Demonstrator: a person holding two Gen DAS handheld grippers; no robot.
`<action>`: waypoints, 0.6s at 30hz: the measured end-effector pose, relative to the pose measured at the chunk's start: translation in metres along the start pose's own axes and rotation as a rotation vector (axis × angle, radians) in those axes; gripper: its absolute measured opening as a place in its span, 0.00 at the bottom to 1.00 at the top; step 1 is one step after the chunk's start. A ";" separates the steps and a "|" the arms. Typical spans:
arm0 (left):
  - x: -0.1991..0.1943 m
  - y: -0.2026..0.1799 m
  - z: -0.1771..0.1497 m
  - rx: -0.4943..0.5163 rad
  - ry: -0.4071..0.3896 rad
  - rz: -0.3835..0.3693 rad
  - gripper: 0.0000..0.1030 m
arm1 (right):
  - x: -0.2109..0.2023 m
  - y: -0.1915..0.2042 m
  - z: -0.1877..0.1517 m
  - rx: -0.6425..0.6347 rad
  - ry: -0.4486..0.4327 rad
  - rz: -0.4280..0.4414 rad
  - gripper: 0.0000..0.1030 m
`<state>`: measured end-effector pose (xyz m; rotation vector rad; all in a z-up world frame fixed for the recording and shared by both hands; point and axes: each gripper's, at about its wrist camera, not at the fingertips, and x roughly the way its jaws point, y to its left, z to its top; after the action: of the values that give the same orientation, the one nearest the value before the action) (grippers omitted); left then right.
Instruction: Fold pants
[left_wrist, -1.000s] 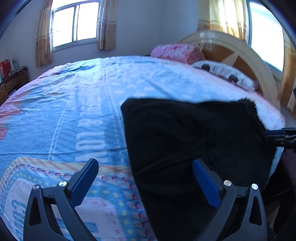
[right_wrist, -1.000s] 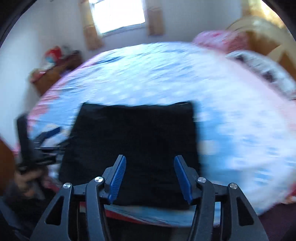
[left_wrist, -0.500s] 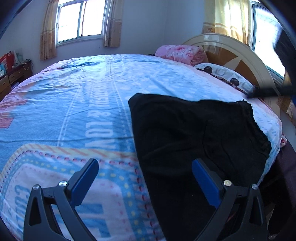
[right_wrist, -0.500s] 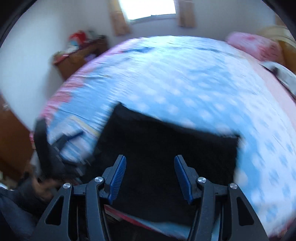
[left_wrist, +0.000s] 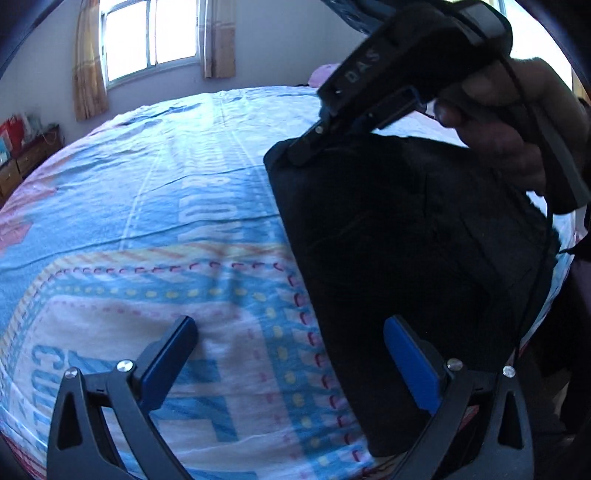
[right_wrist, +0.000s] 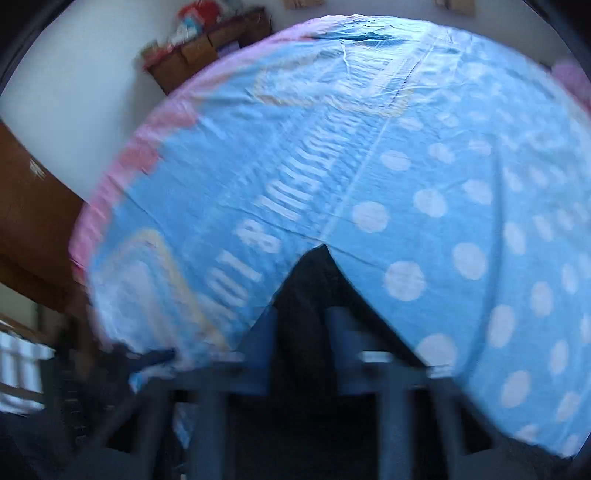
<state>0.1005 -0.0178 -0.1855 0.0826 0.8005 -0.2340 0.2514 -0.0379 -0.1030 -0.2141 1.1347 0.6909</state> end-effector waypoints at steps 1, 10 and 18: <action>0.001 -0.001 0.000 0.003 -0.001 0.003 1.00 | 0.001 0.000 0.000 -0.006 -0.007 -0.014 0.16; 0.001 -0.002 0.001 -0.003 -0.007 0.008 1.00 | 0.013 -0.017 -0.003 0.018 -0.046 -0.035 0.19; -0.016 -0.002 0.011 -0.025 -0.047 -0.001 1.00 | -0.056 -0.027 -0.031 0.112 -0.237 -0.019 0.42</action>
<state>0.0971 -0.0187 -0.1666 0.0529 0.7564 -0.2263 0.2306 -0.0963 -0.0717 -0.0459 0.9400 0.6166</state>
